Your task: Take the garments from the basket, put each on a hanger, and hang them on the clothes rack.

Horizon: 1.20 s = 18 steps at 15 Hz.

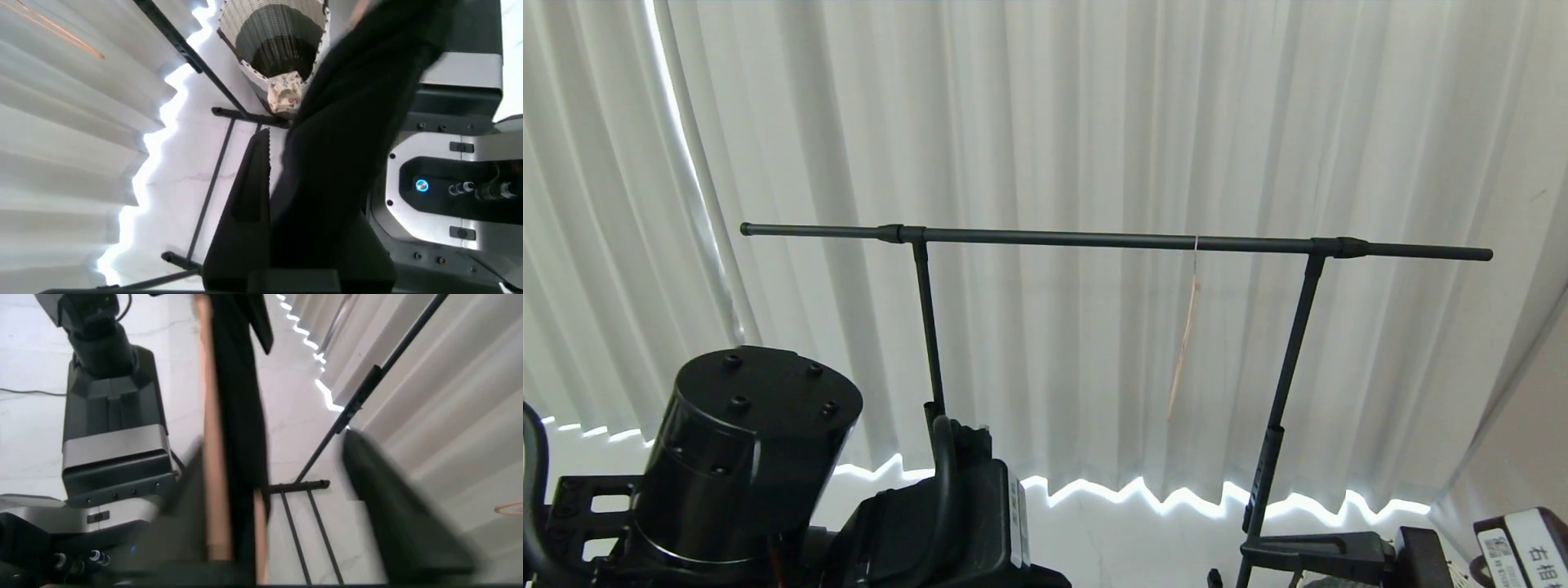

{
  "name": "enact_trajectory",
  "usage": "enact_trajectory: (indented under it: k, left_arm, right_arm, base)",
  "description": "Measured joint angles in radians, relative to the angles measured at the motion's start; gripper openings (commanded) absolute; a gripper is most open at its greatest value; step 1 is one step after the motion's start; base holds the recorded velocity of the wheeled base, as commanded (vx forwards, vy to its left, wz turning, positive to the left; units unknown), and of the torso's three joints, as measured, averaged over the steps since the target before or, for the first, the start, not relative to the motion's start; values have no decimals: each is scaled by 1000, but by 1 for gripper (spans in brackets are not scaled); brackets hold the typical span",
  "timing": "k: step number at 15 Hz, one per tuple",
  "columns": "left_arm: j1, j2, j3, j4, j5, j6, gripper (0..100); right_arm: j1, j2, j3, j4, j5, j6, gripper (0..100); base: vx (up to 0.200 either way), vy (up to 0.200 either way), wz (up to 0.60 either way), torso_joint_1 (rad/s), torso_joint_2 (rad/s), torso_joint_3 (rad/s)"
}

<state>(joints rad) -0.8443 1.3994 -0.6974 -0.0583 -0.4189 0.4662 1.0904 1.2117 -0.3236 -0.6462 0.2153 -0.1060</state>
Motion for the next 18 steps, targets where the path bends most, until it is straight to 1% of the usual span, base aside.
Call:
enact_trajectory:
  k: [3, 5, 7, 10, 13, 14, 15, 16, 18]
  left_arm:
    - [3, -16, 0, 0, 0, -8, 0]
    - [22, -28, 0, -1, 0, -9, 0]
    - [64, -37, 0, -1, 0, -7, 0]
    - [146, -44, 14, -1, 5, -2, 0]
    - [217, -46, 24, -1, 13, -2, 0]
    - [246, -45, 34, -1, 32, -4, 0]
    - [278, -45, 44, -1, 70, -11, 0]
    - [310, -44, 51, 0, 112, -46, 0]
    - [338, -43, 55, -1, 189, -186, 0]
  right_arm:
    - [-4, -2, -2, 1, -10, 0, 100]
    - [-7, -7, -3, 1, -20, 0, 100]
    - [-20, -9, -9, 2, -21, 0, 100]
    - [-90, -8, -26, 4, -19, 0, 100]
    - [-133, -5, -31, 7, -18, 3, 100]
    - [-149, -3, -31, 7, -18, 4, 100]
    - [-165, 1, -30, 7, -18, 5, 100]
    - [-197, 10, -29, 7, -17, 7, 100]
    - [-267, 42, -29, 7, -17, 43, 100]
  base:
    - [0, 0, 0, 0, 0, 0]
    - [0, 0, 0, 0, 0, 0]
    - [0, 0, 0, 0, 0, 0]
    - [0, 0, 0, 0, 0, 0]
    - [0, 0, 0, 0, 0, 0]
    - [0, 0, 0, 0, 0, 0]
    - [0, 0, 0, 0, 0, 0]
    - [0, 0, 0, 0, 0, 0]
    - [0, 0, 0, 0, 0, 0]
